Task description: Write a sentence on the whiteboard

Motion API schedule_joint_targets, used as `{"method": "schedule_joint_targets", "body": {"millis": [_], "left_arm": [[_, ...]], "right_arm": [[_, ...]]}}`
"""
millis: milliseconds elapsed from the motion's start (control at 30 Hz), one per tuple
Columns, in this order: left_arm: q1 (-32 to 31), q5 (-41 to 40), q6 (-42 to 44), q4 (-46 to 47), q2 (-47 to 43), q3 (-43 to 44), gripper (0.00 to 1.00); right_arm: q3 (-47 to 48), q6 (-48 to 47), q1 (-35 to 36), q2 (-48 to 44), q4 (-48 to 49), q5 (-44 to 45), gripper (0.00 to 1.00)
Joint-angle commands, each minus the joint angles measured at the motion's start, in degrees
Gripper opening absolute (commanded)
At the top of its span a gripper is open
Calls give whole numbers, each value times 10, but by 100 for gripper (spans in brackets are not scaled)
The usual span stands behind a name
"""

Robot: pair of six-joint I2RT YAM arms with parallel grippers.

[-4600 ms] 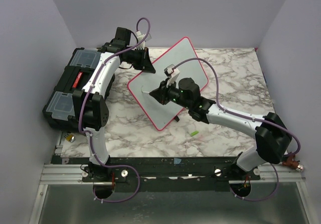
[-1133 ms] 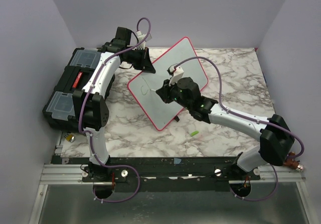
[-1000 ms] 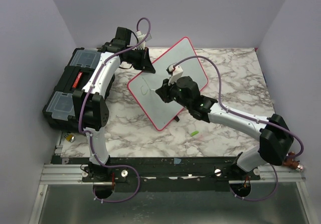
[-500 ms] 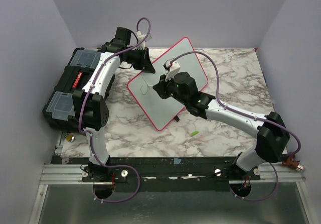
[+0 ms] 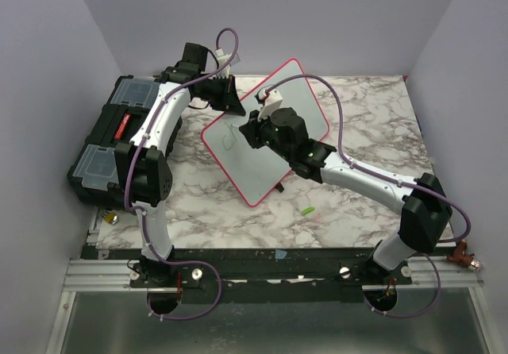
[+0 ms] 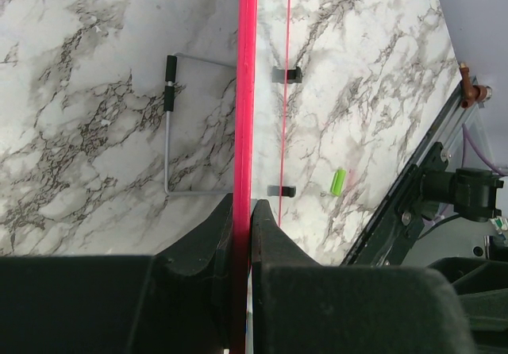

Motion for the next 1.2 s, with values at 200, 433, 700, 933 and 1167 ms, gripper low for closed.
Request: {"method": "schedule_joint_targets", "body": {"millis": [200, 433, 700, 933, 1167], "left_arm": [[-1, -98, 46, 13, -12, 0, 0], [-1, -99, 46, 13, -13, 1, 0], [-1, -98, 46, 13, -13, 1, 0], [-1, -95, 46, 13, -13, 8, 0], [-1, -96, 45, 11, -15, 13, 0]], "right_arm": [[5, -17, -2, 28, -42, 67, 1], [-36, 1, -2, 4, -49, 42, 1], [-66, 15, -2, -11, -55, 15, 1], [-78, 22, -2, -27, -62, 14, 1], [-80, 23, -2, -55, -71, 27, 1]]}}
